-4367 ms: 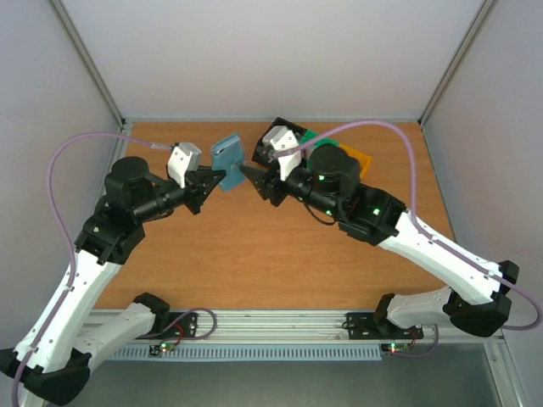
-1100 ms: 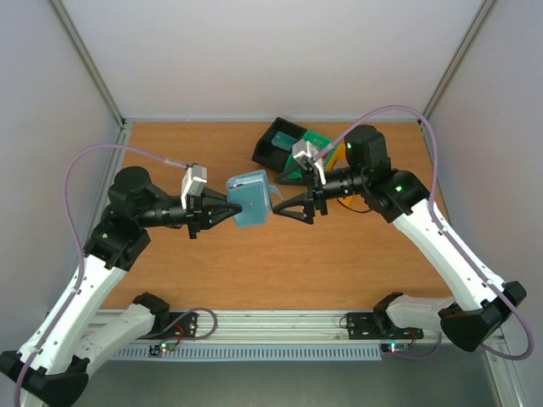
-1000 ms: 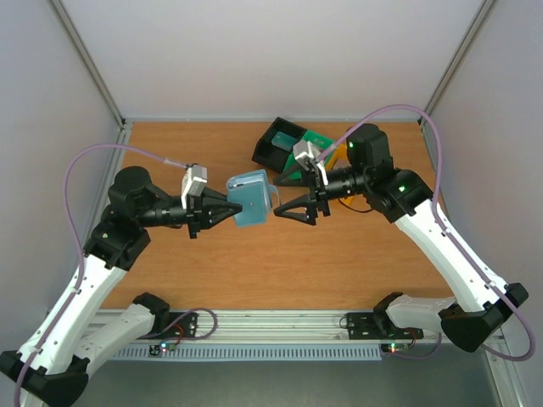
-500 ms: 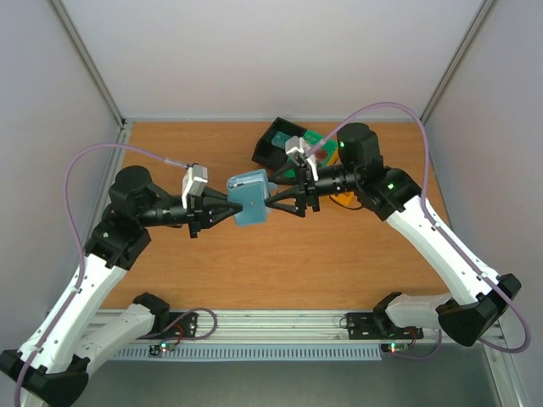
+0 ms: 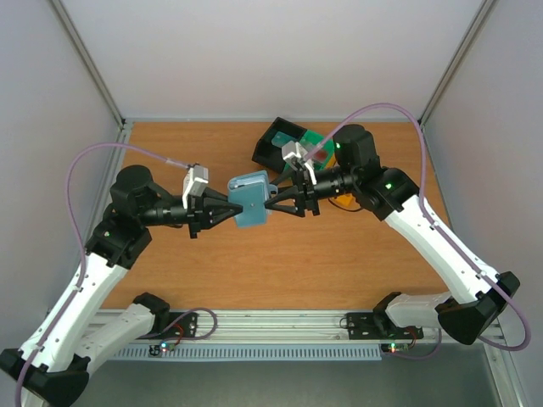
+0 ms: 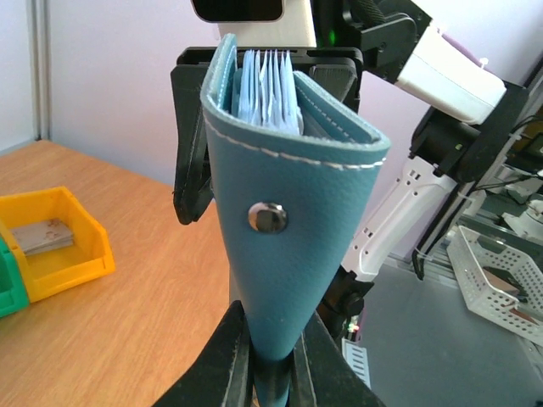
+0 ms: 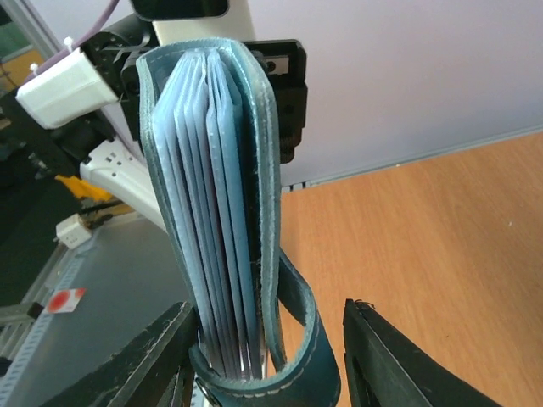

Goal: Take the credit cards out of the card holder

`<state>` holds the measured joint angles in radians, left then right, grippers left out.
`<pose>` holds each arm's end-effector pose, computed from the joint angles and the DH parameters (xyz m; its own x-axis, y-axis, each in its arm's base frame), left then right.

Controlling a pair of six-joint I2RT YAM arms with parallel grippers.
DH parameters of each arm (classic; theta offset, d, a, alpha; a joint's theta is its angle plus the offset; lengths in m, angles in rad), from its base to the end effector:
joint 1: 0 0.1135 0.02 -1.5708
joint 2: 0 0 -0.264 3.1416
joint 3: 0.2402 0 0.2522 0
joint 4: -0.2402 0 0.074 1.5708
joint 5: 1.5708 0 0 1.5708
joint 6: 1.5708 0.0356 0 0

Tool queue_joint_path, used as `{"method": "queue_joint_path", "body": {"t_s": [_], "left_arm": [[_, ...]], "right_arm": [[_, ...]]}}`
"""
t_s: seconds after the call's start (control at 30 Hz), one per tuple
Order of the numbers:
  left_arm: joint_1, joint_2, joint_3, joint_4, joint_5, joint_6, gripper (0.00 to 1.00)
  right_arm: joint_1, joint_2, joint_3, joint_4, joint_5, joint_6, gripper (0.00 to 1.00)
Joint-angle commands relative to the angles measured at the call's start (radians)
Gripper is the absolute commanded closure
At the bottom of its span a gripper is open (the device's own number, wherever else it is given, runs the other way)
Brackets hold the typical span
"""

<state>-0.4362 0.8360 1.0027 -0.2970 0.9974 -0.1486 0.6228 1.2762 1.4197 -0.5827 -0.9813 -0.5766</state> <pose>0.1388 -0.0977 0.3971 -0.2622 0.0336 -0.9644 0.9559 0.1464 -0.2547 0.1956 0.1769 0.4207 0.2204 -0.2149 -0.9515 -0.9724 -0.1245 -0.1971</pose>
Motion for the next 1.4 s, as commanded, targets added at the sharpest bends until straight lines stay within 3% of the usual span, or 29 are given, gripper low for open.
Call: {"method": "queue_joint_path", "body": {"t_s": [0.0, 0.4, 0.7, 0.93, 1.0, 1.13, 1.17, 1.27, 1.3, 1.37], "left_arm": [[-0.004, -0.011, -0.004, 0.123, 0.138, 0.008, 1.0], [-0.004, 0.0, -0.018, 0.233, 0.236, -0.048, 1.0], [-0.004, 0.002, -0.042, 0.323, 0.275, -0.084, 1.0], [-0.015, 0.02, -0.056, 0.305, 0.121, -0.109, 1.0], [-0.015, 0.02, -0.056, 0.268, 0.105, -0.11, 1.0], [-0.015, 0.005, -0.053, 0.191, 0.055, -0.083, 1.0], [-0.015, 0.0, -0.056, 0.164, 0.022, -0.078, 0.9], [-0.015, -0.029, -0.064, 0.093, -0.172, -0.06, 0.08], [-0.015, -0.04, -0.066, 0.07, -0.24, -0.036, 0.01], [-0.015, -0.057, -0.068, 0.033, -0.37, 0.025, 0.01]], "right_arm": [[0.0, 0.004, 0.032, -0.114, -0.021, -0.091, 0.53], [-0.001, 0.006, 0.044, -0.149, -0.004, -0.115, 0.52], [0.013, 0.003, 0.037, -0.087, 0.08, -0.075, 0.6], [0.093, 0.051, 0.083, -0.069, 0.014, -0.082, 0.59], [0.093, 0.039, 0.065, -0.027, -0.019, -0.061, 0.68], [0.081, 0.002, 0.035, 0.018, 0.004, -0.016, 0.98], [0.075, -0.006, 0.028, 0.029, 0.031, 0.019, 0.99], [0.058, -0.009, 0.037, 0.005, 0.231, 0.098, 0.99], [0.056, -0.001, 0.053, -0.039, 0.4, 0.132, 0.99], [0.056, 0.08, 0.17, -0.247, 0.936, 0.216, 0.99]]}}
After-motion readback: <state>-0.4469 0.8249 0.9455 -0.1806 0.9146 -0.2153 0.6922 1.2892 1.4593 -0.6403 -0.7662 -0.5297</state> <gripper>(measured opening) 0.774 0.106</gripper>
